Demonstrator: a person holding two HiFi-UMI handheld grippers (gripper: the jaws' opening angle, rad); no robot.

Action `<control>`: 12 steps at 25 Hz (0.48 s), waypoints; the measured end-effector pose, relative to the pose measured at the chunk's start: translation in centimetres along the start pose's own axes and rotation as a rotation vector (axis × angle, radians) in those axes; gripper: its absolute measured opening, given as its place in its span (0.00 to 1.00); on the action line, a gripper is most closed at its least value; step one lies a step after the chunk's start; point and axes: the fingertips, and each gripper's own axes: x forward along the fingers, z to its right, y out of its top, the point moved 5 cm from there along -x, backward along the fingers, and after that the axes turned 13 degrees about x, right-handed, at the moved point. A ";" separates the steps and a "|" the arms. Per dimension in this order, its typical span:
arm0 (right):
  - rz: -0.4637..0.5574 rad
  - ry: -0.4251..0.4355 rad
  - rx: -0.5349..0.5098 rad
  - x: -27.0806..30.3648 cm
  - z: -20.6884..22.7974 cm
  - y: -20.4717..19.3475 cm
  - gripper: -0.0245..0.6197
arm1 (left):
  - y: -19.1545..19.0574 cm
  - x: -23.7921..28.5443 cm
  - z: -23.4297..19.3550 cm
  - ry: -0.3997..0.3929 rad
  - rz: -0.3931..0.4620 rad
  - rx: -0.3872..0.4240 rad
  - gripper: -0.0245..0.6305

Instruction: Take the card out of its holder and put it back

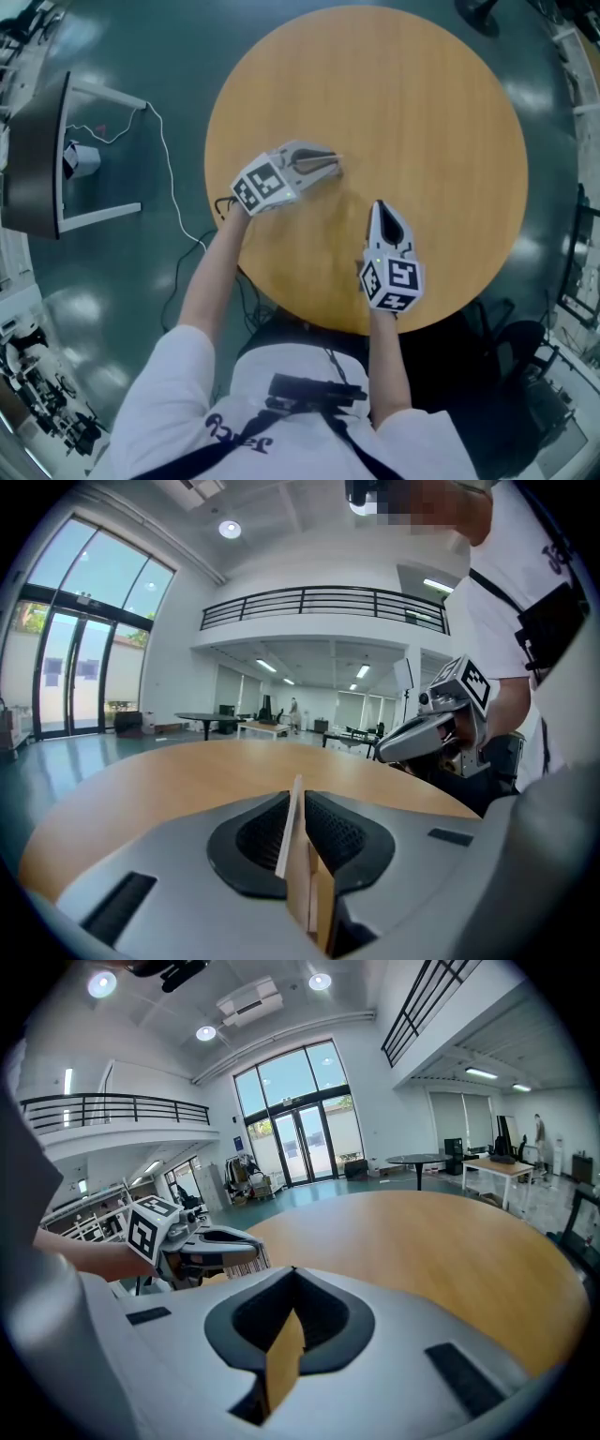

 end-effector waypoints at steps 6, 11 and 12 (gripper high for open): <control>0.044 0.009 0.000 -1.4 -0.8 0.2 0.07 | -1.6 -2.1 -0.8 0.130 -0.096 -0.037 0.24; 0.080 0.027 -0.011 -3.5 -1.9 -0.1 0.07 | -2.0 -5.1 0.1 0.252 -0.127 -0.077 0.26; 0.088 0.031 -0.018 -3.8 -2.4 -0.2 0.07 | -1.9 -5.7 0.3 0.277 -0.124 -0.084 0.26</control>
